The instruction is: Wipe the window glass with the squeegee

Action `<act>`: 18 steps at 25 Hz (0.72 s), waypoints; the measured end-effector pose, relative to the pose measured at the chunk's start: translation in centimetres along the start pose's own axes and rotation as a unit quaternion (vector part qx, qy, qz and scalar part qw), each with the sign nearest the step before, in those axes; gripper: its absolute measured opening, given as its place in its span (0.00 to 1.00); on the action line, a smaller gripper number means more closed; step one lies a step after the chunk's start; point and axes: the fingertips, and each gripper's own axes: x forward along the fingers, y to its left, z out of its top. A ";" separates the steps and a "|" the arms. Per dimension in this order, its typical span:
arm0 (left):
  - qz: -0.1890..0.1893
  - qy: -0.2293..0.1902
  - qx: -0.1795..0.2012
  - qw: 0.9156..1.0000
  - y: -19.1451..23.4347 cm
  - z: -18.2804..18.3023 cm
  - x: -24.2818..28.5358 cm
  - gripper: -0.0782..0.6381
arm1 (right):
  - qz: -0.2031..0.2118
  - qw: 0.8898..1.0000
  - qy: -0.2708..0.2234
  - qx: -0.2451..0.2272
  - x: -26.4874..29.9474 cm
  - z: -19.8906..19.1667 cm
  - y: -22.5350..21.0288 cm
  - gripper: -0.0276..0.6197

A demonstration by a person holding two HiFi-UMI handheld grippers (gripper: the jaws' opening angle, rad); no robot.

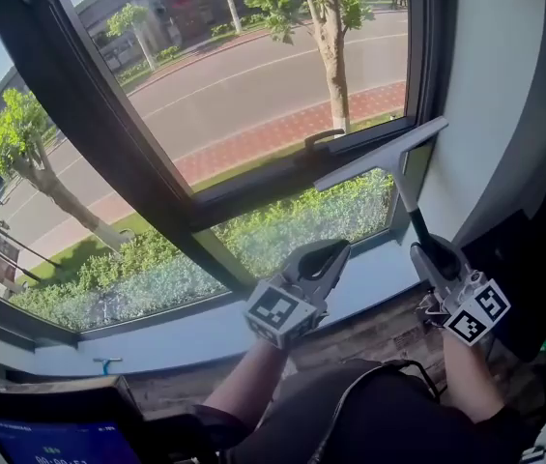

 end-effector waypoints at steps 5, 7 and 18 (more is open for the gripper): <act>-0.005 0.002 0.009 1.000 -0.7 -0.2 0.0 0.11 | 0.000 1.000 -0.008 0.007 -0.5 -0.2 0.0 0.20; -0.007 0.002 0.013 1.000 -1.0 0.0 0.3 0.11 | 0.001 1.000 -0.010 0.006 -0.8 0.1 -0.1 0.20; -0.004 0.004 0.019 1.000 -1.8 1.7 0.4 0.11 | 0.013 1.000 -0.008 -0.001 -1.0 1.9 0.1 0.20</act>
